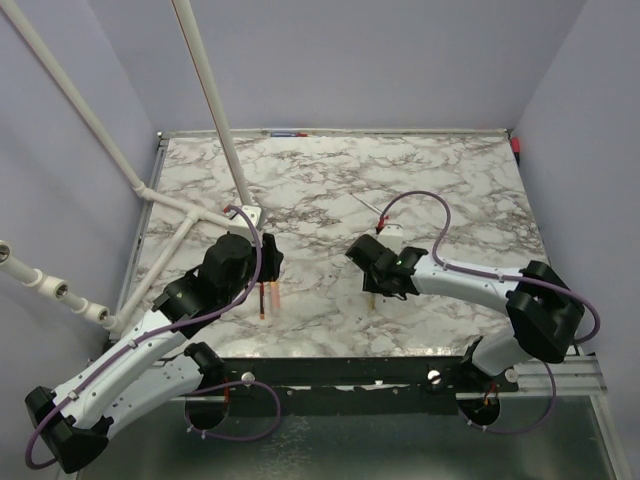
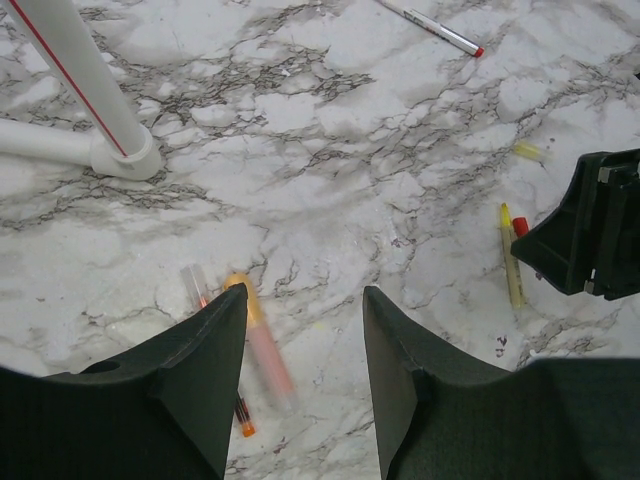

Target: Insert the pens into the pen caps

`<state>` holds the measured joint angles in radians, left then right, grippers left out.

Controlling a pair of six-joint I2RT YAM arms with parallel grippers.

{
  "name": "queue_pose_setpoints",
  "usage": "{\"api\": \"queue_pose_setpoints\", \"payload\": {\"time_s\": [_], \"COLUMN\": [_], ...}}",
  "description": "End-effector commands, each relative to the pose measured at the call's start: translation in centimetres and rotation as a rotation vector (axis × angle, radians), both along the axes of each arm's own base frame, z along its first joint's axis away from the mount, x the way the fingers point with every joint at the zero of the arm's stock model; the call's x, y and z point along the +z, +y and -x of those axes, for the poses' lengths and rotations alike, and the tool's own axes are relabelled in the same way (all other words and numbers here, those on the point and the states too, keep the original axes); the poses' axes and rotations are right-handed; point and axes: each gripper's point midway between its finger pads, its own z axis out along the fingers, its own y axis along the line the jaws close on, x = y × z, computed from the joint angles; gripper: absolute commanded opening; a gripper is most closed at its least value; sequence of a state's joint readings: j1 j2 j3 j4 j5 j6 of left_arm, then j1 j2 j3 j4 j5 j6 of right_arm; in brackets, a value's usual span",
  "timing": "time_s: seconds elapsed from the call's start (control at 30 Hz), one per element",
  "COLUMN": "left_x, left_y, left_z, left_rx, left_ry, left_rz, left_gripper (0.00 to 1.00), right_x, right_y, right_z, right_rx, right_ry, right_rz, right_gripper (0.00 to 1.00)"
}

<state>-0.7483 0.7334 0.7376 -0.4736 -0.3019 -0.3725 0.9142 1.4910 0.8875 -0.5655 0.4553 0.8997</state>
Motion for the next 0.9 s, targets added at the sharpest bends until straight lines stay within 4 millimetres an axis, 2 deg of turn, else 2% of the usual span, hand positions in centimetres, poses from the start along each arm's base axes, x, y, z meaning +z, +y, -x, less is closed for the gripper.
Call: {"api": "queue_pose_setpoints", "payload": {"time_s": [0.0, 0.4, 0.67, 0.87], "left_x": [0.0, -0.3, -0.5, -0.7], "left_y": [-0.1, 0.0, -0.1, -0.2], "left_z": [0.1, 0.0, -0.1, -0.1], "left_rx": [-0.020, -0.012, -0.014, -0.012], "left_ry": [-0.010, -0.006, 0.003, 0.009], "left_rz": [0.001, -0.010, -0.018, -0.023], "left_gripper": [0.51, 0.51, 0.51, 0.51], "right_x": [-1.2, -2.8, -3.7, -4.2], "right_y": [0.9, 0.6, 0.0, -0.4], "right_z": [-0.7, -1.9, -1.9, -1.7], "right_rx": [-0.037, -0.067, -0.069, -0.067], "right_ry": [0.023, 0.039, 0.049, 0.055], "right_rz": [-0.045, -0.030, -0.009, 0.007], "right_gripper": [0.39, 0.32, 0.31, 0.24]}}
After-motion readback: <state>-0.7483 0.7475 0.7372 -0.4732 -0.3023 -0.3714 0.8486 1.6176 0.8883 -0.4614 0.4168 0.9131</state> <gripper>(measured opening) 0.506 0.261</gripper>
